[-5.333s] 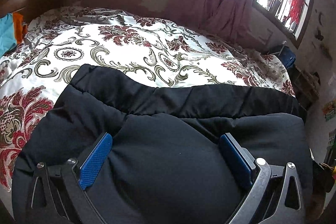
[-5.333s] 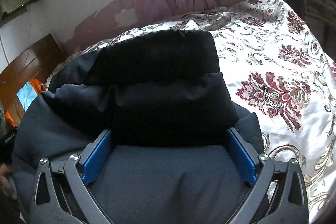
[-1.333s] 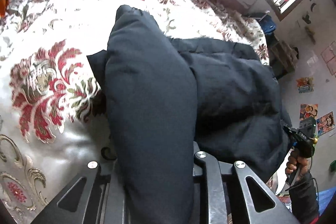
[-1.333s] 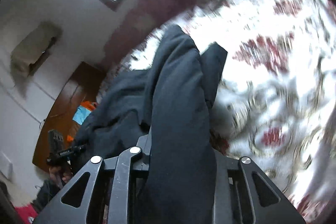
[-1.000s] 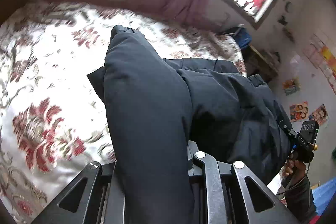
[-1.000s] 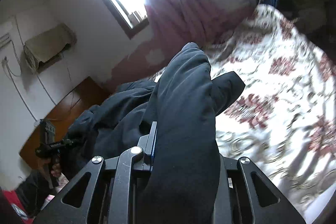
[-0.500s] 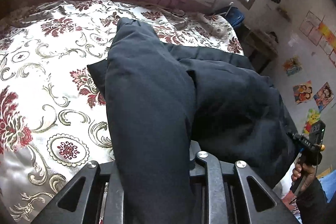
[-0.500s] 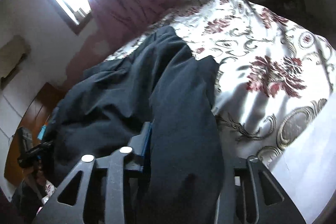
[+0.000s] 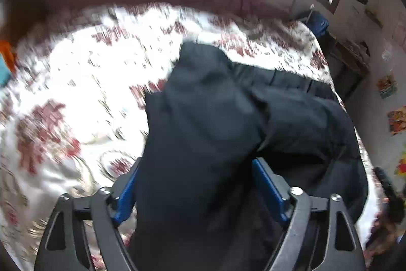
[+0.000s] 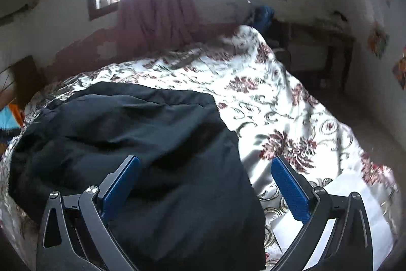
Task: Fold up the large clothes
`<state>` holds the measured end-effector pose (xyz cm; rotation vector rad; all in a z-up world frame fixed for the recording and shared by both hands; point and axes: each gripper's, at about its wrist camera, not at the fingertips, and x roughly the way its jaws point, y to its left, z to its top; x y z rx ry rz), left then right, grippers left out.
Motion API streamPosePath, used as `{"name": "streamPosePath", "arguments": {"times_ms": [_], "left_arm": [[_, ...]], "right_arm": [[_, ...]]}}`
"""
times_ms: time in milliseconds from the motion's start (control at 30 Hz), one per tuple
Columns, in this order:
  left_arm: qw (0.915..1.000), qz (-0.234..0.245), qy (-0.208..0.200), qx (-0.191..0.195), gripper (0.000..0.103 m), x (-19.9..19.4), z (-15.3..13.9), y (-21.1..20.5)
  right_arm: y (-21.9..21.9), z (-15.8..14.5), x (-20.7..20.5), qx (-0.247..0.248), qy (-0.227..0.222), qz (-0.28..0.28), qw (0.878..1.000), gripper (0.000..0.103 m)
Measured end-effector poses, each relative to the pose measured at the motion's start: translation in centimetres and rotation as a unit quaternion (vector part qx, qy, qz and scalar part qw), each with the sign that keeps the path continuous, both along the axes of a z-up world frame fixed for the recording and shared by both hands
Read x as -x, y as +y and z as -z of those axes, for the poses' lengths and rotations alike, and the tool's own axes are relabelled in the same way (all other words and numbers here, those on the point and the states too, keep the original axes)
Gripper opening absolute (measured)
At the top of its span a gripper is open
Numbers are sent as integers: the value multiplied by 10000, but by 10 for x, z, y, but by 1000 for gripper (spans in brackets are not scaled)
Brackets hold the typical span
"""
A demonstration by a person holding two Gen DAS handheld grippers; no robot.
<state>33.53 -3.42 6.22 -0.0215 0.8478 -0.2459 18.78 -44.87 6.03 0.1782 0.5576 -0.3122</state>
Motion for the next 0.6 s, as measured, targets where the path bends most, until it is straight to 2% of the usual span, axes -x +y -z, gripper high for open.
{"name": "streamPosePath", "arguments": {"times_ms": [67,200,400,600], "left_arm": [[9995,-140,-286,-55,99,10,-10,2],[9970,-225,-728,96,103,36,-31,3],[9909,-41,-1339,125,103,87,-58,-12],[9824,144,-1861,78,103,142,-71,-24]], "right_arm": [[10,-11,11,-3,-163,-42,9999,101],[28,-30,38,-40,-587,-88,9982,101],[65,-48,79,265,-1077,-154,9937,101],[89,-64,114,321,-1388,-267,9894,101]]}}
